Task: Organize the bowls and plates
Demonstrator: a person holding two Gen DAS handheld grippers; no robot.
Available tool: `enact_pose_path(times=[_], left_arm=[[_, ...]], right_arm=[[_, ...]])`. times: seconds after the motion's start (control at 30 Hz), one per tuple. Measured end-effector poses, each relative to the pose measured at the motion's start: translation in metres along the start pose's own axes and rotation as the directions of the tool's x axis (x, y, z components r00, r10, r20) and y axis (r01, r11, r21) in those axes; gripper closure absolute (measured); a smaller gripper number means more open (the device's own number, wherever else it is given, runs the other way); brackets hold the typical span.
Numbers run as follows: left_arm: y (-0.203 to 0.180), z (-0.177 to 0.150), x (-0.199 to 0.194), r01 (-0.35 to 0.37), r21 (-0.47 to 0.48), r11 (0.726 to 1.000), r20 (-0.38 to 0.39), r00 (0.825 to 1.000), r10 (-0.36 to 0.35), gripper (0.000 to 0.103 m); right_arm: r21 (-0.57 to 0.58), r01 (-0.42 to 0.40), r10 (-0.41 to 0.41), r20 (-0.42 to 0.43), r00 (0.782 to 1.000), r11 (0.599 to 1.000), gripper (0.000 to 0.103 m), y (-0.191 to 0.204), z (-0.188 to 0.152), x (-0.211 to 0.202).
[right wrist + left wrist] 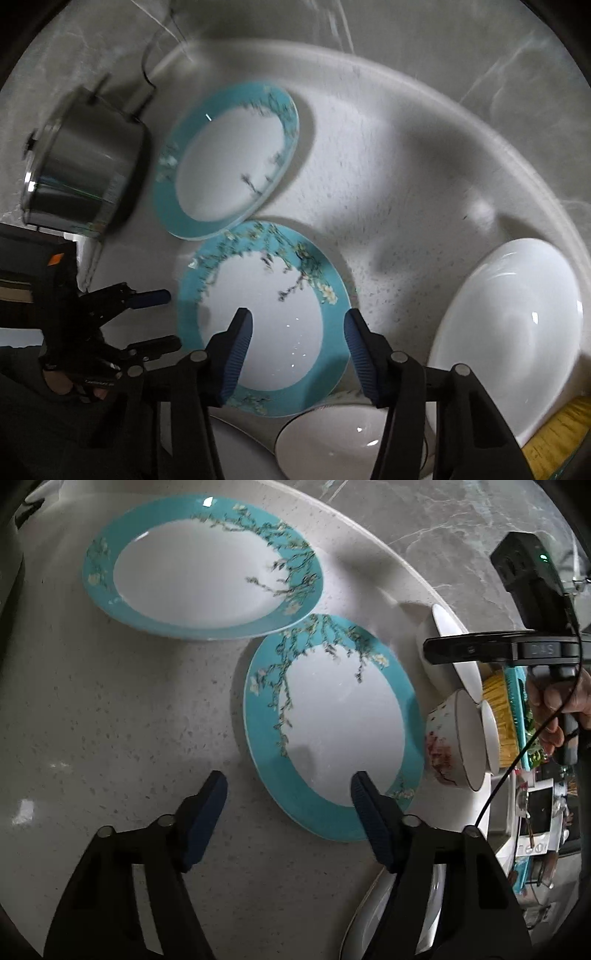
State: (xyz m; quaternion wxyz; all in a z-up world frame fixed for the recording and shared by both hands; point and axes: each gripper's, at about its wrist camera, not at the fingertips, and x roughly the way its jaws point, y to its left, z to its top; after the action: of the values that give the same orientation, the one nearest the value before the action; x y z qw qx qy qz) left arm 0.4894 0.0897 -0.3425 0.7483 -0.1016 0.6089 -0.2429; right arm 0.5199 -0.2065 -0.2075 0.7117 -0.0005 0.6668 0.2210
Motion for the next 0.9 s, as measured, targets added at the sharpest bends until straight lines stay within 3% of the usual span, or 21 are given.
enact_pose_path(times=[0.3, 0.43, 0.67, 0.9], left_arm=[[0.002, 0.008, 0.007, -0.003, -0.044, 0.999, -0.003, 1.000, 0.003, 0.042], [0.001, 0.008, 0.007, -0.008, -0.062, 0.998, -0.012, 1.000, 0.008, 0.042], [-0.004, 0.006, 0.010, -0.014, -0.049, 0.999, -0.019, 1.000, 0.013, 0.059], [-0.005, 0.008, 0.011, -0.004, -0.049, 0.999, -0.027, 1.000, 0.002, 0.060]], right_arm=[[-0.008, 0.014, -0.015, -0.079, 0.997, 1.000, 0.048, -0.017, 0.014, 0.024], [-0.030, 0.009, -0.012, -0.092, 0.996, 1.000, 0.054, -0.019, 0.014, 0.024], [-0.102, 0.079, -0.093, -0.137, 0.986, 0.992, 0.052, -0.009, 0.017, 0.033], [-0.190, 0.156, -0.192, -0.190, 0.963, 0.969, 0.052, 0.009, 0.024, 0.049]])
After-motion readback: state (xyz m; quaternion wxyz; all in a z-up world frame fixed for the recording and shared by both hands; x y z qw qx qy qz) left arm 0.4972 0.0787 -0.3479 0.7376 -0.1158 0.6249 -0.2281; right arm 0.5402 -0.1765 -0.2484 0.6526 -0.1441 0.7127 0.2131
